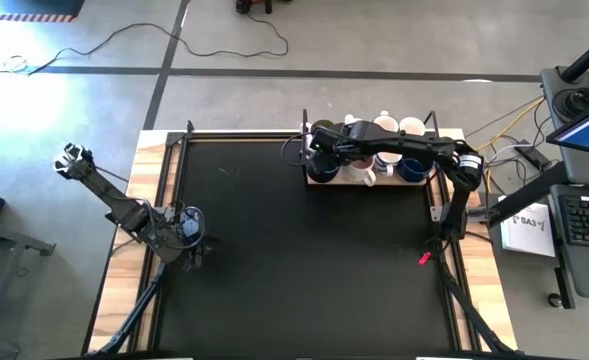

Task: Place coffee mugs
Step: Put the black mug on the shelf

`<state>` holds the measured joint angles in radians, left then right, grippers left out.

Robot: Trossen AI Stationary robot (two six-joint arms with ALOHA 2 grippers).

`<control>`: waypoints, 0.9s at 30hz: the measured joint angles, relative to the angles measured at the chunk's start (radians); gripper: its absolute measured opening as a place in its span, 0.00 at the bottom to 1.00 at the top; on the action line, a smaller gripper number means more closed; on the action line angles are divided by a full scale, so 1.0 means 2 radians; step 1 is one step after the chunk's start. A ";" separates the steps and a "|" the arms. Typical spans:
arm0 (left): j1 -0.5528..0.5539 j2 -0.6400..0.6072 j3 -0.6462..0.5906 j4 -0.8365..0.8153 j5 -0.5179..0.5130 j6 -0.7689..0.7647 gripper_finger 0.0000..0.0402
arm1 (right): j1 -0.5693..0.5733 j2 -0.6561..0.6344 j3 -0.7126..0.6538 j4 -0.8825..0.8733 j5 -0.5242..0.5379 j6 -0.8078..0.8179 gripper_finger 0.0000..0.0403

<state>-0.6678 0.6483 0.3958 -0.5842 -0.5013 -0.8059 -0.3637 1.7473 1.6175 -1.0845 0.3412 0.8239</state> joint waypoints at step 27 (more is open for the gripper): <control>0.000 0.000 0.000 -0.005 -0.003 -0.001 0.34 | -0.005 -0.001 0.017 0.014 0.000 -0.039 0.21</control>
<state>-0.6678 0.6483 0.3962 -0.5934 -0.5068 -0.8070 -0.3737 1.7451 1.6518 -1.0570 0.3410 0.7454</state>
